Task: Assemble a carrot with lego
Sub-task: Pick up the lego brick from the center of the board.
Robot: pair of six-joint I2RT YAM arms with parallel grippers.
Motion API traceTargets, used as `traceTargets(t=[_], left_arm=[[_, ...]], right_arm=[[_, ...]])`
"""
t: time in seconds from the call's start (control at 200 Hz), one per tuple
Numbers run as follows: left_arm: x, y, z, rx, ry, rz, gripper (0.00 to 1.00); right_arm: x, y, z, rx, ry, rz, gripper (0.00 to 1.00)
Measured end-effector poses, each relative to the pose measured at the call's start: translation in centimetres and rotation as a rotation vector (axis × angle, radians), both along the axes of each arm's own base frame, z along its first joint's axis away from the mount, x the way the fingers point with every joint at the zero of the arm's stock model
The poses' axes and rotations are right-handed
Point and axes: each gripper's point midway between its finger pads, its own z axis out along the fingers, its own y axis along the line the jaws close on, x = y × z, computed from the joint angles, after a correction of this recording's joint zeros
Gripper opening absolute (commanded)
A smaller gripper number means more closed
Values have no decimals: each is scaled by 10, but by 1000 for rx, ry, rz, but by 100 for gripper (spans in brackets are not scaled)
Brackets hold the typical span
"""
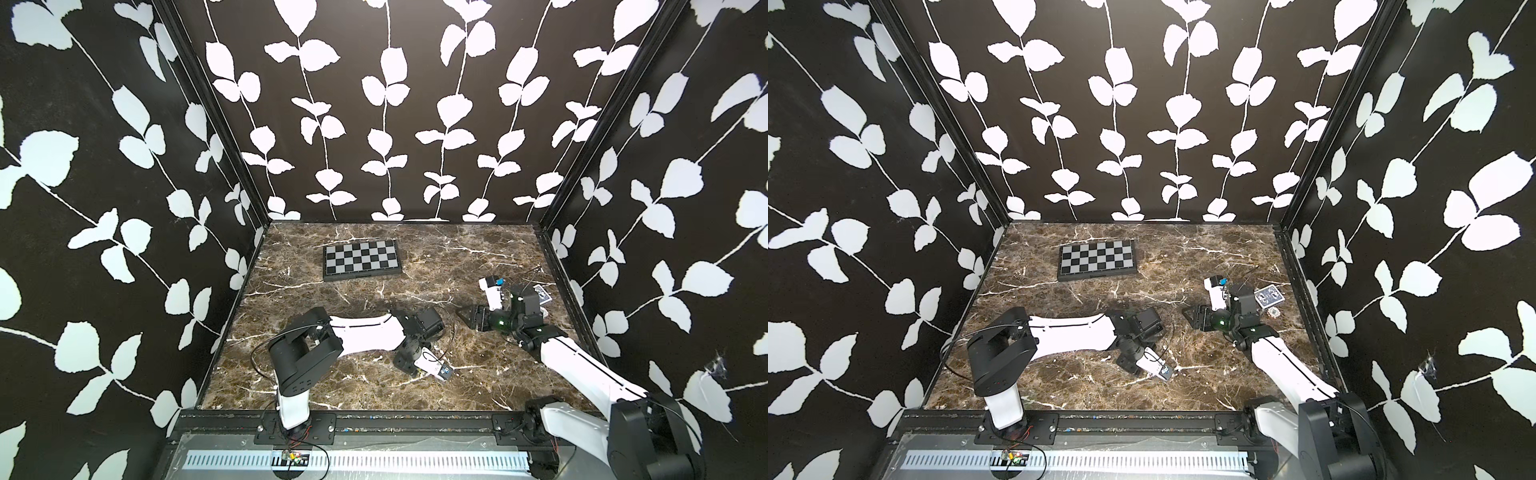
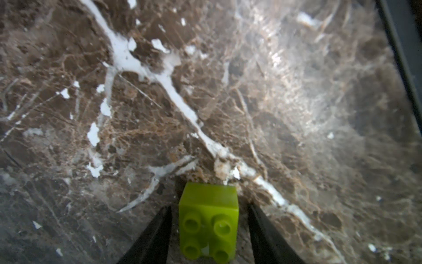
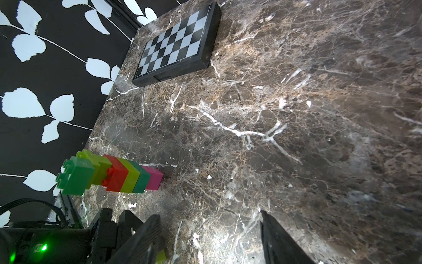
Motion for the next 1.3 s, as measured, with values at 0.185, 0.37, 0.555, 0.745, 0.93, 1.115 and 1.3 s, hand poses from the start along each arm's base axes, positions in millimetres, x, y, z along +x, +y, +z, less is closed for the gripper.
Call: traceTargets(t=[0.185, 0.37, 0.555, 0.745, 0.93, 1.115, 1.3], left_arm=[[-2, 0, 1, -70, 20, 34, 54], [0, 3, 0, -147, 82, 109, 49], [-6, 1, -1, -233, 133, 136, 46], [-12, -2, -2, -298, 183, 132, 47], [-12, -2, -2, -340, 203, 130, 50], [-11, 0, -2, -351, 220, 115, 49], [-13, 2, -2, -350, 226, 100, 47]], right_arm=[[-2, 0, -2, 3, 6, 4, 68], [-1, 3, -1, 22, 5, 11, 66], [-1, 5, -4, 36, 22, 18, 65], [0, 7, -4, 45, 24, 23, 64], [-1, 9, -4, 57, 33, 30, 63], [0, 10, -6, 67, 43, 32, 61], [-1, 12, -8, 73, 53, 39, 60]])
